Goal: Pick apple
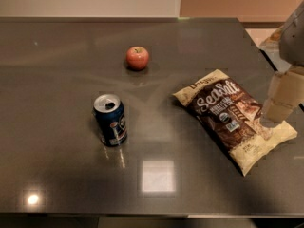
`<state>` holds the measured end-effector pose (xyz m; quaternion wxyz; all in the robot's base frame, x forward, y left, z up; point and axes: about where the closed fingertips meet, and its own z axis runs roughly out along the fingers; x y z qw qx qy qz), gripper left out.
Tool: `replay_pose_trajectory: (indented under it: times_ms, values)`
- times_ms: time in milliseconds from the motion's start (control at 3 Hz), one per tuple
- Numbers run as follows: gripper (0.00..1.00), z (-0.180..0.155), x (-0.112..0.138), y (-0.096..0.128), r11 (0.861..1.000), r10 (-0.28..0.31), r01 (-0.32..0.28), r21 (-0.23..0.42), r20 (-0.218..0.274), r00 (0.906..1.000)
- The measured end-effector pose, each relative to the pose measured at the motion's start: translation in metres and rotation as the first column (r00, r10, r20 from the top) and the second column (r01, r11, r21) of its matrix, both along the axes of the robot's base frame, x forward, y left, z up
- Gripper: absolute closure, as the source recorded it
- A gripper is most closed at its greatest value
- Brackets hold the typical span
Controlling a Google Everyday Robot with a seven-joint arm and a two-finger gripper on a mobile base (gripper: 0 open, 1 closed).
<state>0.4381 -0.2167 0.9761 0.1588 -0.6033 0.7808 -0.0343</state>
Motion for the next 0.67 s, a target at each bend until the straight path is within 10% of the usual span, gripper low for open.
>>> replay_pose_trajectory:
  times_ms: [667]
  values:
    - [0.0, 0.0, 0.026, 0.004, 1.0, 0.011, -0.012, 0.027, 0.024, 0.9996]
